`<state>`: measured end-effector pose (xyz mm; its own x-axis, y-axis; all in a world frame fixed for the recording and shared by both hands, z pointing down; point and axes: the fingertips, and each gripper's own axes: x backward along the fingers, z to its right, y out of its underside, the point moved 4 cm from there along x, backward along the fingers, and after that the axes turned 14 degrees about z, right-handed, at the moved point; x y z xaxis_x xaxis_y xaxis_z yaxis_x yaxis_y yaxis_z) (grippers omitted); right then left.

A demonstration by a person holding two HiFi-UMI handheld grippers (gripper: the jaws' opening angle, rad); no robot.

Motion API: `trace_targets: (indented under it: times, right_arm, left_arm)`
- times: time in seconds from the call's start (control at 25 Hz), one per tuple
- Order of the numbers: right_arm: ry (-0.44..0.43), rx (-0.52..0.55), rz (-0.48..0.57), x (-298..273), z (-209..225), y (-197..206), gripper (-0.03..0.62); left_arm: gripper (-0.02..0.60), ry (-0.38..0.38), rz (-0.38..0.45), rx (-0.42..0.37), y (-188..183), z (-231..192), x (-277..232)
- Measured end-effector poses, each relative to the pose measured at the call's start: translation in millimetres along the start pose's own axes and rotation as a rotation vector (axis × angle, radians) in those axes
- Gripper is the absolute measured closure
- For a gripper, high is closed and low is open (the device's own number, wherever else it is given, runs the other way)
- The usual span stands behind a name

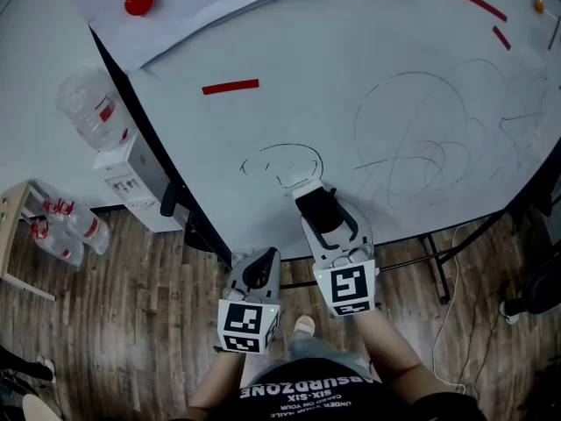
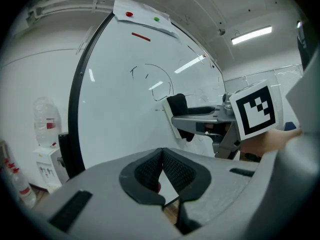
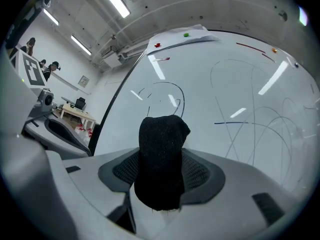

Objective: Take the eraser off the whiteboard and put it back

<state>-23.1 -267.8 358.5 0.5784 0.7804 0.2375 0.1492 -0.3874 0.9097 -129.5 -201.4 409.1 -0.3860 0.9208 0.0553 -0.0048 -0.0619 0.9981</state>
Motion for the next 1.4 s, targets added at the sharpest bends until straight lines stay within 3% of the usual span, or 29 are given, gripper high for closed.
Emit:
trace_targets:
  times: [0.68, 1.4]
  right_arm:
    - [0.022, 0.088, 0.004, -3.8, -2.9, 3.5, 0.356]
    - [0.023, 0.058, -0.012, 14.3, -4.9, -0.7, 0.356]
  left_arm:
    - [0.574, -0.003, -0.005, 0.01, 3.3, -0.3, 1.2]
    - [0.574, 0.019, -0.001, 0.008, -0.7, 11.5, 9.5]
